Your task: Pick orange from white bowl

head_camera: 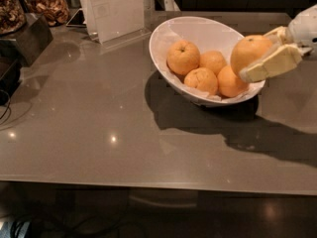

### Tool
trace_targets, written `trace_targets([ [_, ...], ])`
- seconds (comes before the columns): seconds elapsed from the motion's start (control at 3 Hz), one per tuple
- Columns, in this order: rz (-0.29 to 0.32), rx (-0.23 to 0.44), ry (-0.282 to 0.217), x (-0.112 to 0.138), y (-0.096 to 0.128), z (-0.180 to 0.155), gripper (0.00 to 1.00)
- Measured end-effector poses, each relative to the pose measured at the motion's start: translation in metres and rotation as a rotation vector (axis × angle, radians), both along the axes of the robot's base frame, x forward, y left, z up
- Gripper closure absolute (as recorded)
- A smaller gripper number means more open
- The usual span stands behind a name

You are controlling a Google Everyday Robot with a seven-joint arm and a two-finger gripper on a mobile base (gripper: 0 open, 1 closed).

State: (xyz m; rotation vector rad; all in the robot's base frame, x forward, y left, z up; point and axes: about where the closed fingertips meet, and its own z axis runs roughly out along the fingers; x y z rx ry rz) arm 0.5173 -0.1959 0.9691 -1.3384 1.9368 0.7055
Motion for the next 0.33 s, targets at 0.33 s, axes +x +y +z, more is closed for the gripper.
trace_targets([
  [0.33,-0.005,0.001,0.004,-0.0015,-0.0023,-0.002,1.0],
])
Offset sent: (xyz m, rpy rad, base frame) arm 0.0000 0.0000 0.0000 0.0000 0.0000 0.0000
